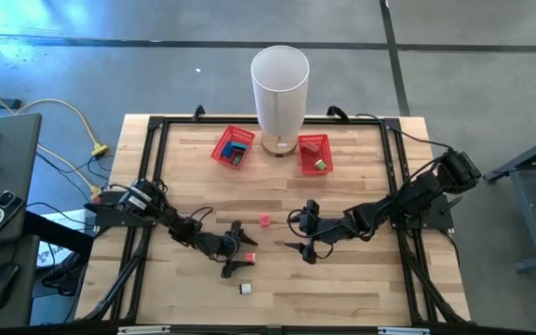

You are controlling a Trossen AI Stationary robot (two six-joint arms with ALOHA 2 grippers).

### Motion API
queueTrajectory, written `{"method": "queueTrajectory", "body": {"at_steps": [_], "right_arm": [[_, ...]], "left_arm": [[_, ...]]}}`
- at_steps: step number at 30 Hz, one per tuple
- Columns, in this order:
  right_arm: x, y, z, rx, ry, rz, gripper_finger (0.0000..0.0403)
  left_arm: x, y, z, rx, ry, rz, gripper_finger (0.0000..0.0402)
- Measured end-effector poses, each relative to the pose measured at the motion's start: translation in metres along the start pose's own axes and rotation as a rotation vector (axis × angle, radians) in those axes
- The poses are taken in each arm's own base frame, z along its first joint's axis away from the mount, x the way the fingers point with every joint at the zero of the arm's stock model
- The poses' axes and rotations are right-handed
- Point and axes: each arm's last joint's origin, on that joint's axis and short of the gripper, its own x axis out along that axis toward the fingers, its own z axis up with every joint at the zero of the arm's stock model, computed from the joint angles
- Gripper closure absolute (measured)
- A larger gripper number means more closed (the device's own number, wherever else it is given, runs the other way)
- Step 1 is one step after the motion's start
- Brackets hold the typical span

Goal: Sort adapters and digital timers
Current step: Put the red charger adapter into the right red bin

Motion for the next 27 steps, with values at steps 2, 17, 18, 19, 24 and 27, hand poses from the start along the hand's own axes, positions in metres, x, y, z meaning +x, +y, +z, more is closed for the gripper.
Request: {"method": "queueTrajectory", "body": {"at_steps": [2,17,18,19,24,27], "right_arm": [[0.0000,0.0000,0.0000,0.000,0.000,0.000,0.0063],[0.0000,0.0000,-0.0001,-0.001,0.001,0.000,0.0063],[0.0000,0.0000,-0.0001,-0.001,0.001,0.000,0.0063],[0.0000,0.0000,-0.0001,-0.001,0.001,0.000,0.0063],[0.0000,0.0000,-0.0001,-0.001,0.001,0.000,0.0063],[0.0000,0.0000,-0.0001,-0.001,0.001,0.000,0.0063]], "left_arm": [[0.0004,0.0000,0.0001,0.000,0.002,0.004,0.0094],[0.0009,0.0009,0.0003,-0.003,-0.001,0.024,0.0203],[0.0007,0.0005,0.0003,-0.003,-0.001,0.024,0.0213],[0.0007,0.0003,0.0002,-0.003,-0.001,0.024,0.0222],[0.0004,-0.0007,0.0001,-0.056,0.000,0.015,0.0268],[0.0004,-0.0011,-0.0001,-0.098,0.004,0.003,0.0277]]}}
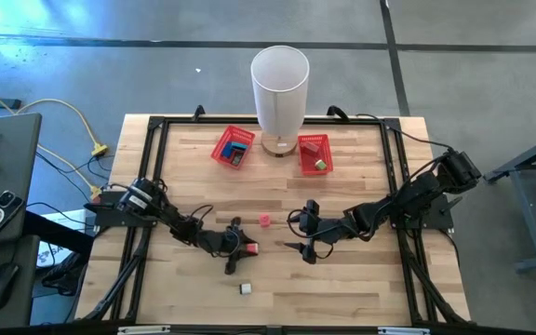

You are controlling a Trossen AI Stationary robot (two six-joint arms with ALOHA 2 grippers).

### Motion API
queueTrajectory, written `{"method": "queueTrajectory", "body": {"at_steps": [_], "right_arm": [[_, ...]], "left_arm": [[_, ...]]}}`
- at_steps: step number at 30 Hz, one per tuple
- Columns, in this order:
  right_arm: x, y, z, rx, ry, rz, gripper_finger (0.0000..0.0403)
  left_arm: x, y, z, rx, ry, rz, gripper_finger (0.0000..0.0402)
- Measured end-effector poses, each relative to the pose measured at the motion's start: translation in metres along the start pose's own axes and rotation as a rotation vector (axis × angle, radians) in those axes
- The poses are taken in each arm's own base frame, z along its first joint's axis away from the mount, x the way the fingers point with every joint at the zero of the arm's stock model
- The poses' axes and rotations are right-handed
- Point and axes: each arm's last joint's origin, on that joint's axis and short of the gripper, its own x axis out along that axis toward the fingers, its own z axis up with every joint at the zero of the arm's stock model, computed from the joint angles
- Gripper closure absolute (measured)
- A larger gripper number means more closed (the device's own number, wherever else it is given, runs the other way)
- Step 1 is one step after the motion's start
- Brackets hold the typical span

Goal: Sort adapters and digital timers
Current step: Put the red charger adapter into the right red bin

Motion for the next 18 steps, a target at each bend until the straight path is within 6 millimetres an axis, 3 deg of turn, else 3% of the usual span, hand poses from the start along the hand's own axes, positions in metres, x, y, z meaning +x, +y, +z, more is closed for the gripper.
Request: {"method": "queueTrajectory", "body": {"at_steps": [18], "right_arm": [[0.0000,0.0002,0.0000,0.027,0.002,0.007,0.0063]], "left_arm": [[-0.0028,-0.0025,0.0093,0.052,-0.031,0.012,0.0272]]}}
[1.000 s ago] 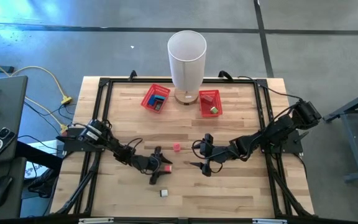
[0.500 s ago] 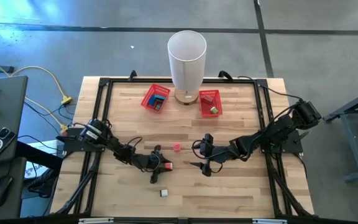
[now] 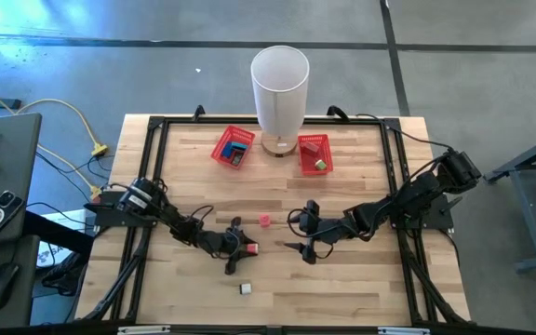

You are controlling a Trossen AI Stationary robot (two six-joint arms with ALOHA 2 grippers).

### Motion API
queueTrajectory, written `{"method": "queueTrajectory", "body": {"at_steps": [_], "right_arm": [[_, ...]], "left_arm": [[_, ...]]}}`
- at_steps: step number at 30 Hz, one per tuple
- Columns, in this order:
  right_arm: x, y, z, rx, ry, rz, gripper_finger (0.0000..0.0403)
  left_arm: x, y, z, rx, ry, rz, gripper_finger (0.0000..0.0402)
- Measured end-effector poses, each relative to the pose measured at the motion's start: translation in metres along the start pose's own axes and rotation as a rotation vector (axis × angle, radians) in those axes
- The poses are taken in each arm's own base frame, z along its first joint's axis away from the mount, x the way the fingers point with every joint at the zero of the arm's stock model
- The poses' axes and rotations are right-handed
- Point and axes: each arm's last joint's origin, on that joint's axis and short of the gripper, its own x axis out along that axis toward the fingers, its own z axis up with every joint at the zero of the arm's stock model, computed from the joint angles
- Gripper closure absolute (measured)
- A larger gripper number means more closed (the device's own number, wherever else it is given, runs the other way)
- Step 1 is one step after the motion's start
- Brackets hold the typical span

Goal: Sort adapters and digital timers
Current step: Put the red charger adapter into the right red bin

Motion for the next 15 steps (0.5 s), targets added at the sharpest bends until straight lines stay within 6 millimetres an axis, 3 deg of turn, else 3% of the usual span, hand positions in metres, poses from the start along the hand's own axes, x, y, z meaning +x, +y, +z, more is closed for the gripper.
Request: {"method": "queueTrajectory", "body": {"at_steps": [15], "right_arm": [[0.000,0.002,-0.001,0.122,0.053,0.107,0.0063]], "left_arm": [[-0.006,-0.001,0.012,0.085,0.036,0.021,0.0271]]}}
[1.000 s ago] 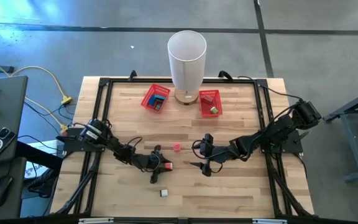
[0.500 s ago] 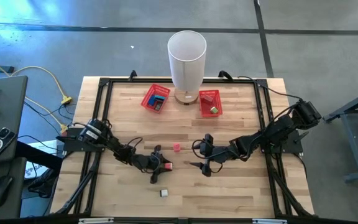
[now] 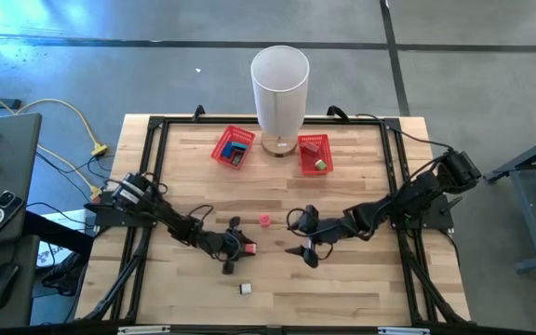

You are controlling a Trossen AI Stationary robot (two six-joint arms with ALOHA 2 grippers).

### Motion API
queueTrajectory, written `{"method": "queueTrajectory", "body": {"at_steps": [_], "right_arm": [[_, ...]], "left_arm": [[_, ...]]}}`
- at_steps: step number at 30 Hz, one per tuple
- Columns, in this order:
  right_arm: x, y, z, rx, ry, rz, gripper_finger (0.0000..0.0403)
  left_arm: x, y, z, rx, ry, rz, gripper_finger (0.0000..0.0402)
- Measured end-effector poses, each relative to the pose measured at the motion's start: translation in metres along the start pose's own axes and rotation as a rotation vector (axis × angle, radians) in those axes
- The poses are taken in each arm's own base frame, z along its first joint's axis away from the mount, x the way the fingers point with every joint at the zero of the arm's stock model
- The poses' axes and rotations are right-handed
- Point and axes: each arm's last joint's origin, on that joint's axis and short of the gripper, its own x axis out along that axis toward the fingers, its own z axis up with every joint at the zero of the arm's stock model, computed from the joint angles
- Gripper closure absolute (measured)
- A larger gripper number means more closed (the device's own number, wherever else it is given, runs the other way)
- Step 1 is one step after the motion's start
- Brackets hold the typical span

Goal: Sort adapters and digital timers
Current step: Put the red charger adapter into the right red bin

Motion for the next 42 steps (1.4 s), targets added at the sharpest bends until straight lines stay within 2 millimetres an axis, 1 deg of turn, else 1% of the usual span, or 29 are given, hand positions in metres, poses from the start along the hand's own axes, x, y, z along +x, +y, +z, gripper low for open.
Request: {"method": "queueTrajectory", "body": {"at_steps": [3,8,15,20,23,27,32,37,42], "right_arm": [[0.001,-0.004,0.002,0.072,0.002,-0.001,0.0063],[0.005,-0.011,0.003,0.168,0.035,0.027,0.0063],[0.026,-0.027,-0.009,0.280,0.106,0.022,0.0063],[0.041,-0.034,-0.012,0.327,0.070,0.059,0.0063],[0.047,-0.035,-0.012,0.334,0.039,0.085,0.0063],[0.049,-0.034,-0.010,0.342,-0.022,0.084,0.0063],[0.049,-0.028,-0.005,0.347,-0.117,0.090,0.0063],[0.047,-0.022,0.000,0.319,-0.188,0.110,0.0063],[0.046,-0.023,0.001,0.327,-0.238,0.062,0.0063]], "left_arm": [[-0.002,0.000,0.006,0.028,0.024,0.029,0.0271],[-0.005,-0.002,0.021,0.100,0.101,0.069,0.0271],[-0.007,-0.010,0.047,0.287,0.247,0.189,0.0271],[-0.002,-0.015,0.065,0.369,0.293,0.259,0.0271],[-0.001,-0.019,0.074,0.415,0.272,0.321,0.0271],[0.000,-0.025,0.089,0.468,0.218,0.411,0.0271],[0.001,-0.034,0.106,0.512,0.172,0.446,0.0271],[0.001,-0.034,0.113,0.511,0.142,0.506,0.0271],[0.003,-0.037,0.120,0.509,0.084,0.505,0.0271]]}}
